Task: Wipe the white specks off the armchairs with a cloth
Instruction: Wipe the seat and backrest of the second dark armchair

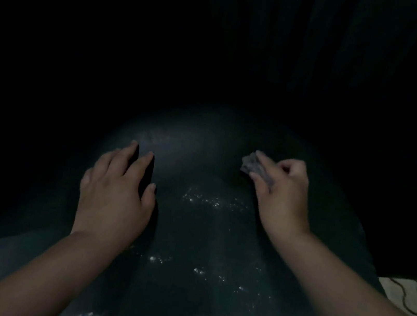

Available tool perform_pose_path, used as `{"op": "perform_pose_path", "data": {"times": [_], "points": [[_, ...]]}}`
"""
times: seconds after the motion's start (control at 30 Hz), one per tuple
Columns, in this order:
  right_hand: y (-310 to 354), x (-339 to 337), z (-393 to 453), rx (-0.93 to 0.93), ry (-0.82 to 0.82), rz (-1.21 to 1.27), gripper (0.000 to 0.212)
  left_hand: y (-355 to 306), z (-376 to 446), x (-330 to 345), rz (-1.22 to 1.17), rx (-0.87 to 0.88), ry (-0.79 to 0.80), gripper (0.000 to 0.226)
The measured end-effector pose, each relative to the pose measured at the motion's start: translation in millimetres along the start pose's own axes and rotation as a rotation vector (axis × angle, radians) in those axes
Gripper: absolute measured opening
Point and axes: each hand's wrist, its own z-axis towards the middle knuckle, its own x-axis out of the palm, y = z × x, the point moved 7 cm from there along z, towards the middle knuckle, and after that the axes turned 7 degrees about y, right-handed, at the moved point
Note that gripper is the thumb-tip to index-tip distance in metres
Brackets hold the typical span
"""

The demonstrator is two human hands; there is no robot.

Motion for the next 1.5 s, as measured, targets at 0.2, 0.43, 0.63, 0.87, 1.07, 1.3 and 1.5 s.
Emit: {"op": "perform_pose_path", "data": {"times": [0.2,0.43,0.63,0.87,1.07,1.3,1.5], "points": [[71,68,-17,-0.230,0.214,-0.071,0.035,30,-24,-5,-0.020,-0.049,-0.022,0.055],[37,36,-16,-0.227,0.119,-0.188,0.033,57,-54,-8,-0.041,-0.070,-0.036,0.055],[92,89,-60,-0.346,0.194,-0.025,0.030,66,-74,-6,-0.093,-0.106,-0.020,0.055],[73,65,-65,-0.304,0.163,-0.098,0.039,76,-96,-1,-0.096,-0.091,0.063,0.057],[131,115,-89,-0.431,0.221,-0.089,0.040,86,-109,2,-0.143,-0.126,0.031,0.055],[96,87,-82,-0.407,0.162,-0.137,0.033,103,-141,9,-0.184,-0.238,-0.013,0.051],[130,127,-110,-0.540,0.237,-0.048,0.024,106,-157,15,-0.193,-0.309,0.005,0.053]]}}
